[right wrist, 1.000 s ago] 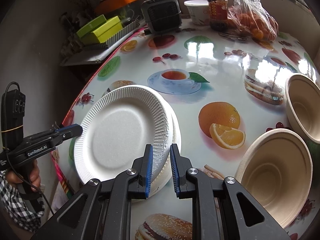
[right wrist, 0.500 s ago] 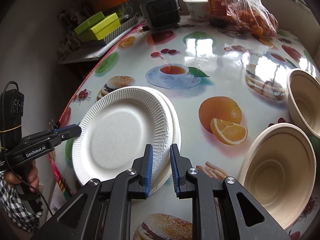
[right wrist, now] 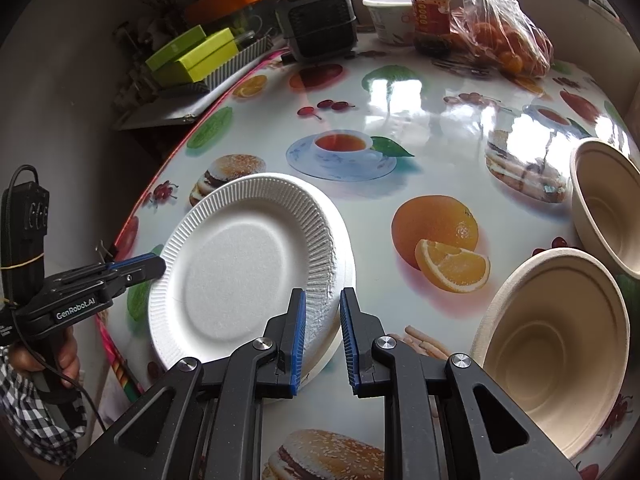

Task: Organize plates and bowls
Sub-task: 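Carry the held white plates with both grippers over the plate stack, then lower the plates onto the stack and open both grippers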

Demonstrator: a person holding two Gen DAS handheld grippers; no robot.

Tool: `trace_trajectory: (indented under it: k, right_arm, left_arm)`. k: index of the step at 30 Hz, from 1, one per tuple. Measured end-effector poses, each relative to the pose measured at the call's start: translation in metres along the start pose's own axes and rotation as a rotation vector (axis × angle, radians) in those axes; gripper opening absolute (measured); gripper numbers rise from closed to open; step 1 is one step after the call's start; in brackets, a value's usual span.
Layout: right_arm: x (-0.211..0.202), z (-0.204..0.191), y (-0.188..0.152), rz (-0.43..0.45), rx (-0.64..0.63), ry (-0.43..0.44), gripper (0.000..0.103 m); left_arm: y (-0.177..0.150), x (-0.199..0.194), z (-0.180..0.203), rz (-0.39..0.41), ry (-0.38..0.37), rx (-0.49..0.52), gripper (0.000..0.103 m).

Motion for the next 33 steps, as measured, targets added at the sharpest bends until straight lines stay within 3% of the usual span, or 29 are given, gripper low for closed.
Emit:
trace_trajectory:
  k: [22,33]
  right_arm:
    - [0.0018,0.0016,-0.0004,-0.003,0.014,0.002,0.019]
    - [0.0022,0.002,-0.0001,-0.003,0.013,0.005,0.028]
  left_arm:
    - [0.0014,0.0,0.0012,0.007,0.0,0.003,0.016]
    - [0.0023,-0.0011,0.0037,0.011,-0.006,0.013,0.016]
Point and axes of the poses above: each gripper's, at about its wrist camera, not at the fingertips, and x roughly the way its jaws point, z to its right, y to its top, the point moved 7 cm from there along x, roughly the way its jaws point, and after that the axes turned 5 degrees about z, right-handed, at the moved point
